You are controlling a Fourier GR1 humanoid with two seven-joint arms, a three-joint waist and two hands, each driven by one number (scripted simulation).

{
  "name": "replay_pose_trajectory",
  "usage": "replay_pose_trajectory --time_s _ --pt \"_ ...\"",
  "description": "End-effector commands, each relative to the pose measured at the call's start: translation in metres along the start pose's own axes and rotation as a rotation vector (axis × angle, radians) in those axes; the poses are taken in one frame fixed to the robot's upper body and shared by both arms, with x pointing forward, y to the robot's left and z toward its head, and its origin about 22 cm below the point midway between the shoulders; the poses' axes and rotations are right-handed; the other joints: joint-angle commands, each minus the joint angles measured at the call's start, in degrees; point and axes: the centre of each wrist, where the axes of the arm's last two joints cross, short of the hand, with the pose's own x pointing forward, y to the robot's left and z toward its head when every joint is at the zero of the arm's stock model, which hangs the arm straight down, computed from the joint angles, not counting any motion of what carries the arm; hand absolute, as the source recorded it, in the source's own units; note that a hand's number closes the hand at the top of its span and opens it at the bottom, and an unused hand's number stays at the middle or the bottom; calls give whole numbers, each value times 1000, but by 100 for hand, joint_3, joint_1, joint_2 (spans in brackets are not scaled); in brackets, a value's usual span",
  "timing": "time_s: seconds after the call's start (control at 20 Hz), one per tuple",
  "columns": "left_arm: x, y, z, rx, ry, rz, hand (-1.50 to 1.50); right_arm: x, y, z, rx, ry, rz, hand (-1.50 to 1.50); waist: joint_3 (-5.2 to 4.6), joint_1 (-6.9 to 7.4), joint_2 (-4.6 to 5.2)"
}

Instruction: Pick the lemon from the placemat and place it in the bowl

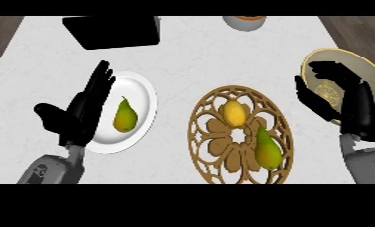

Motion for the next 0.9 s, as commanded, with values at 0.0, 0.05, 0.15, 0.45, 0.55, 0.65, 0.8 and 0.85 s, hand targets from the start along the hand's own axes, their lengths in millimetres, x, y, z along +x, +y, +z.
replay_pose_trajectory --time_s 0.0,0.05,0.15,0.45,0.55,0.65,0.8,0.85 --pt "-10 -12 11 -116 58 82 0 -21 28 47 -227 59 19 -150 7 143 -28" --pt "-6 -29 9 -164 45 85 0 -3 51 70 -170 -18 -16 -150 12 230 -14" --pt "-10 -18 11 -185 39 95 0 -3 66 100 -71 -69 67 -150 1 361 2" --pt "-9 -17 8 -178 52 80 0 -25 55 94 4 127 464 -150 -44 367 1" --pt "-8 -19 10 -194 51 84 0 -10 56 82 -17 200 516 -150 -46 428 -7" --pt "-6 -28 12 -216 57 119 0 4 69 88 10 291 556 -150 -35 468 -5" --pt "-16 -25 12 -200 54 82 0 42 78 89 67 389 611 -150 -22 496 3" --pt "-16 -18 14 -223 72 96 0 50 85 88 84 440 629 -150 -20 574 17"
